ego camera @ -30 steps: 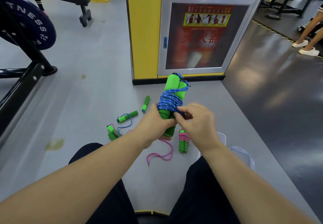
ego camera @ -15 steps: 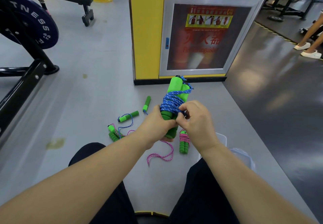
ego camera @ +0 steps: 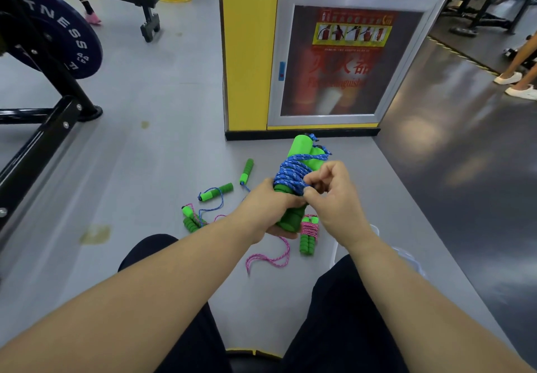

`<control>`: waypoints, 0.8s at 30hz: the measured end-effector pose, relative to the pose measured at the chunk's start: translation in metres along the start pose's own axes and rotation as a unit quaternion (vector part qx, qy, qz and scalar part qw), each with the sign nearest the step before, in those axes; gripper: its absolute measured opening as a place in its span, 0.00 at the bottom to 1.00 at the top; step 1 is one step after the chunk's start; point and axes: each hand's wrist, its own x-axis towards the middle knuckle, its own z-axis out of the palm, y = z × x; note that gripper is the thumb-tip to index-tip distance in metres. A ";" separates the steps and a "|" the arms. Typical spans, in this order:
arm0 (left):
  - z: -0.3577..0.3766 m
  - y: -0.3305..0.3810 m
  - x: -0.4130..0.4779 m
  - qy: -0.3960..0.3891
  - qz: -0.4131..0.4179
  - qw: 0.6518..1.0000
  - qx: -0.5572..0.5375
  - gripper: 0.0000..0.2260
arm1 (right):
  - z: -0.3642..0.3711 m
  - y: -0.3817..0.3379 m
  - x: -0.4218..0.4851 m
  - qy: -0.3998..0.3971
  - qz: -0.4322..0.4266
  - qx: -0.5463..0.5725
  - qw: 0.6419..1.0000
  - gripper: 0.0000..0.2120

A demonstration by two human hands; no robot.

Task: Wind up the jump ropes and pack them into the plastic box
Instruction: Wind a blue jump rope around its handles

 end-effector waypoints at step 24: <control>-0.019 -0.002 0.002 -0.062 -0.034 0.997 0.008 0.11 | -0.012 -0.001 0.018 -0.220 -0.187 -0.336 0.896 0.05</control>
